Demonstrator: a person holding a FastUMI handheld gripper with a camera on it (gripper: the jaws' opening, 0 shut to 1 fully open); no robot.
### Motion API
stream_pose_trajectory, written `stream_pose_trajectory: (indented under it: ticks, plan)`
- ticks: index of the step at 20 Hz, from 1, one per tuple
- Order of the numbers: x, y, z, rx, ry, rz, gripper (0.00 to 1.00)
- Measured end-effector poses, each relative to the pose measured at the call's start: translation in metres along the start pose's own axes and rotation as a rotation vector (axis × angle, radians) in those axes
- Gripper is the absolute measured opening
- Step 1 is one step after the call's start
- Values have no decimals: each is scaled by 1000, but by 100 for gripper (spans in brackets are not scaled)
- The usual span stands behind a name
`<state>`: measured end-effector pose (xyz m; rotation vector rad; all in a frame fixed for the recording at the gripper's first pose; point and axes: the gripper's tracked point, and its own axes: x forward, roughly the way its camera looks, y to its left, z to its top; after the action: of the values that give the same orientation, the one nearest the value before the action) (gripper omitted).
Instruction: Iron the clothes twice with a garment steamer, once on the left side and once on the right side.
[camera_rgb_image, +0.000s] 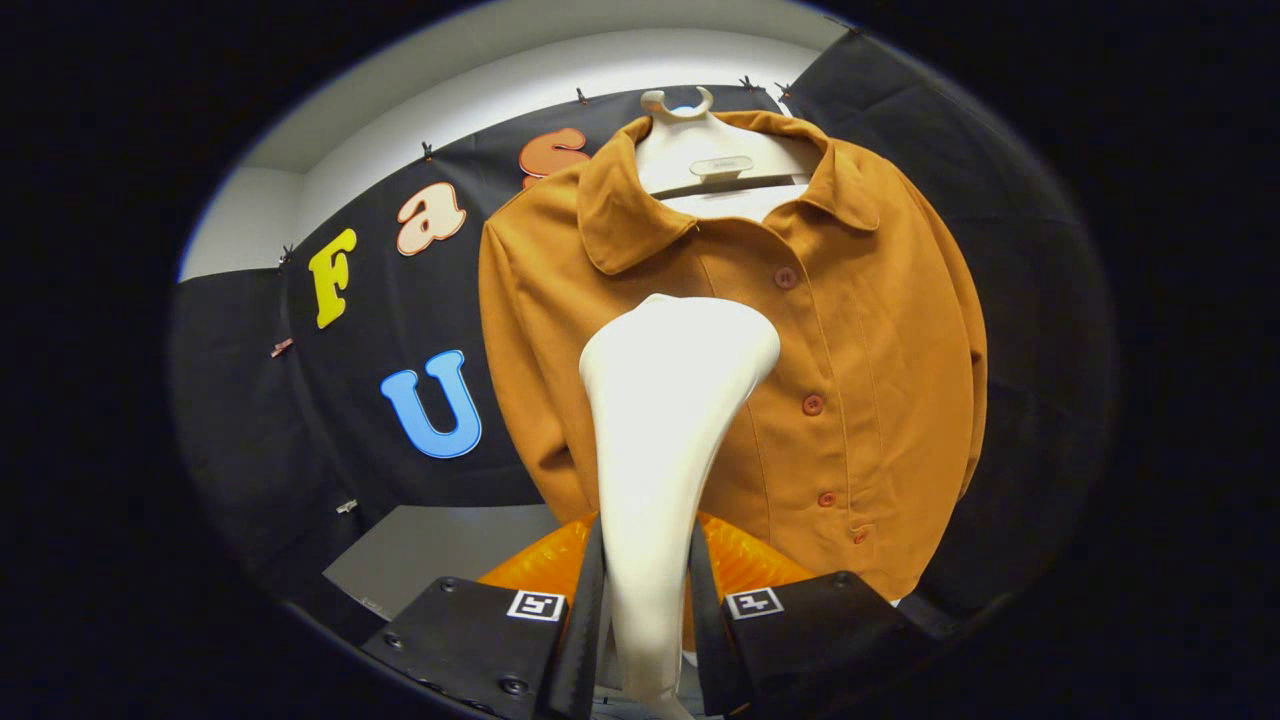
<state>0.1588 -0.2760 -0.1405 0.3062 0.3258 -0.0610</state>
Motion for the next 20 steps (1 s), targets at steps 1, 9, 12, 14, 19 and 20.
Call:
stream_pose_trajectory:
  ticks: [1, 9, 12, 14, 19, 20]
  plan:
    - [5, -1, -5, 0, 16, 11, 44]
    - [28, -23, -47, 35, 143, 61, 44]
    - [37, -33, -62, 58, 186, 57, 44]
    - [38, -39, -74, 64, 211, 48, 44]
    - [38, -55, -106, 75, 275, 27, 44]
    - [38, -58, -113, 79, 291, 20, 44]
